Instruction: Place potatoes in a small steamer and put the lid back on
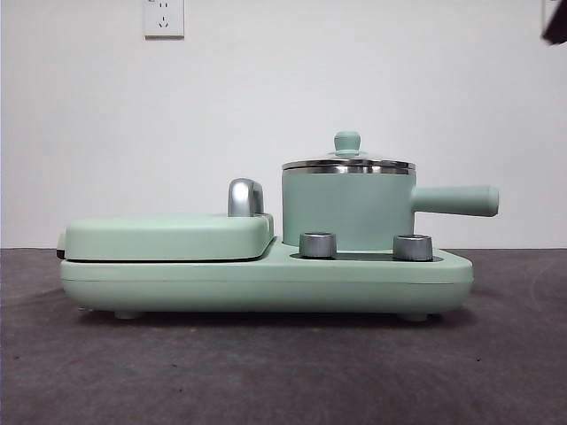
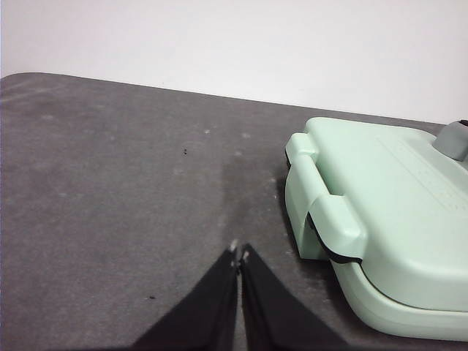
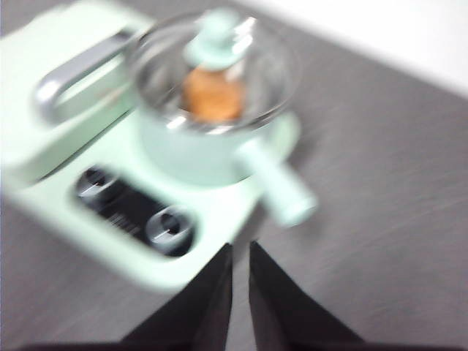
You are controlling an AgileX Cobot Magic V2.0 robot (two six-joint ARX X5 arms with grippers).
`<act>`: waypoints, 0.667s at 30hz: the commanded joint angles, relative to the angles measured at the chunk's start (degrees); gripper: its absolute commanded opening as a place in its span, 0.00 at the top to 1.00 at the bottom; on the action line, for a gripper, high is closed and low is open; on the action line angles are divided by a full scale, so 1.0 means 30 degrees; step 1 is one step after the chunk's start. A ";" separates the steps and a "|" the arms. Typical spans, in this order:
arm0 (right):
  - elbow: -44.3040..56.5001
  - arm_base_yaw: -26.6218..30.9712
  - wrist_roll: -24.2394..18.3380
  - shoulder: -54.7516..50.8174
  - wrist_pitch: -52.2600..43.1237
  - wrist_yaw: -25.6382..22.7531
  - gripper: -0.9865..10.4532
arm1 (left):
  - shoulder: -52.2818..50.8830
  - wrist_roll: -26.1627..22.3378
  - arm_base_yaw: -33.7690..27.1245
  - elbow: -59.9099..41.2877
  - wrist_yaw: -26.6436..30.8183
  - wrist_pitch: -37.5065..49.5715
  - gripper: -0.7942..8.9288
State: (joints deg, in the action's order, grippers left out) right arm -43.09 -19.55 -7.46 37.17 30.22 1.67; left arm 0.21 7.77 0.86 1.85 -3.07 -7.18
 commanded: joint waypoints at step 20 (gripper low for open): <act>1.4149 0.5457 0.2521 -1.2320 -0.8502 -0.0066 0.88 | -0.0007 0.0153 -0.0036 -0.0379 0.0029 0.0270 0.91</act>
State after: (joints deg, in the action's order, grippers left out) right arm -0.93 -3.25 -0.75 0.14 5.28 1.48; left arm 0.21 8.19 0.86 1.85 -3.07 -7.05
